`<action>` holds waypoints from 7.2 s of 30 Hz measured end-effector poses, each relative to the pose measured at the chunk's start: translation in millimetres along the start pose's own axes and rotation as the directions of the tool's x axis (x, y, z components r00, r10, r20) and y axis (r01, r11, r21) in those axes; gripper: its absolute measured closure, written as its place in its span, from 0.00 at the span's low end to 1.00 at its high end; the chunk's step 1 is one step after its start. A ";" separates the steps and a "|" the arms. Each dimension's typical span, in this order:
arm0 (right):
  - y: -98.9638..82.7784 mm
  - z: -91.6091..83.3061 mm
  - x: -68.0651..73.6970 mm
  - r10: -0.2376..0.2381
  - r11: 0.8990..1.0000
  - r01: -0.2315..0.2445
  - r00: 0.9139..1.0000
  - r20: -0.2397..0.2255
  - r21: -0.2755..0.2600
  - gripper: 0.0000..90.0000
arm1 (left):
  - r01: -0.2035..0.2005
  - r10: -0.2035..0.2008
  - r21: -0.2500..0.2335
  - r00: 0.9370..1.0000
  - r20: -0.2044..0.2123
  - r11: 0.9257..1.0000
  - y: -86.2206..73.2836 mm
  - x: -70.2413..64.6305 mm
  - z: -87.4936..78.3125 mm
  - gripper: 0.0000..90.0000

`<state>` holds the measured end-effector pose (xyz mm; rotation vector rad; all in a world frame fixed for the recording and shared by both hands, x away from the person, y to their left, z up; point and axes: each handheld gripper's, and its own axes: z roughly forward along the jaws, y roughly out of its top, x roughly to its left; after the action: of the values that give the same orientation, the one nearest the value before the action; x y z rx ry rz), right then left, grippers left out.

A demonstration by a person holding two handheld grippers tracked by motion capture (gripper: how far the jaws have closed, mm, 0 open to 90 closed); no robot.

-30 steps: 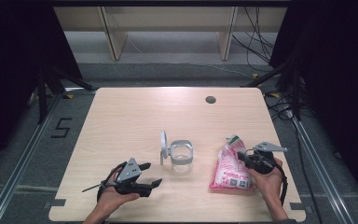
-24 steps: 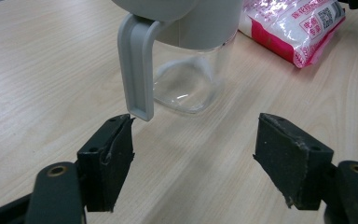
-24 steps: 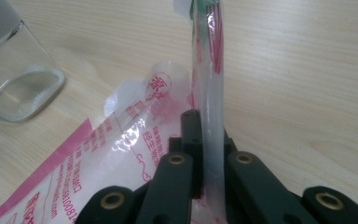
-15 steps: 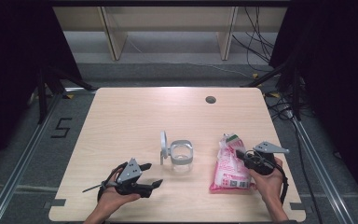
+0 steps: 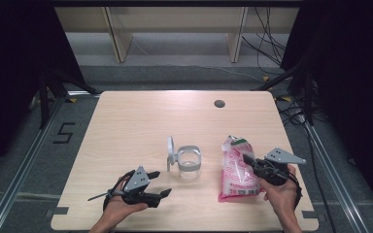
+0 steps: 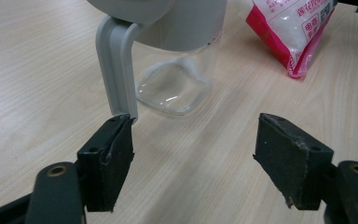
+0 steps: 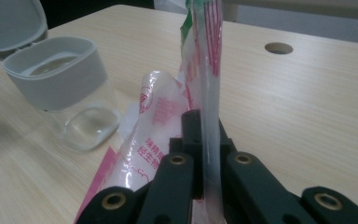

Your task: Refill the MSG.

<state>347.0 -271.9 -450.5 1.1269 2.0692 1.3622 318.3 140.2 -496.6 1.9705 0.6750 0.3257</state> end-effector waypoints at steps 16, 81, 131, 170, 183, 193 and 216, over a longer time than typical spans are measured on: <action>24.8 -11.4 26.6 -0.099 0.992 0.094 0.994 -0.046 -0.089 1.00 | -0.009 0.009 0.001 1.000 0.018 1.000 2.4 -6.8 1.5 0.30; 73.2 -18.7 89.9 -0.201 0.962 0.159 0.962 -0.187 -0.221 1.00 | -0.067 0.072 -0.049 0.991 0.110 0.997 33.1 -87.7 88.1 0.39; 111.0 14.7 83.2 -0.131 0.972 0.100 0.982 -0.138 -0.214 1.00 | -0.016 0.003 -0.219 0.998 -0.062 0.976 59.4 -101.5 121.7 0.88; 124.8 27.6 80.9 -0.161 0.970 0.136 0.980 -0.119 -0.200 1.00 | 0.014 -0.035 -0.290 0.997 -0.069 0.957 76.8 -102.6 143.1 0.88; 124.4 35.2 86.2 -0.178 0.971 0.158 0.978 -0.104 -0.178 1.00 | 0.042 -0.062 -0.311 0.997 -0.056 0.950 73.7 -106.1 143.8 0.88; 124.0 43.5 87.6 -0.190 0.970 0.168 0.974 -0.120 -0.177 1.00 | 0.050 -0.069 -0.315 0.996 -0.049 0.948 71.4 -105.9 143.2 0.88; 123.1 56.6 90.5 -0.206 0.972 0.190 0.973 -0.108 -0.135 1.00 | 0.065 -0.081 -0.312 0.996 -0.036 0.948 70.9 -104.2 144.3 0.88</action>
<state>383.0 -143.5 -356.9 0.7805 2.0840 1.4679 327.8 -51.1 -497.1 1.6378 0.6815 0.4101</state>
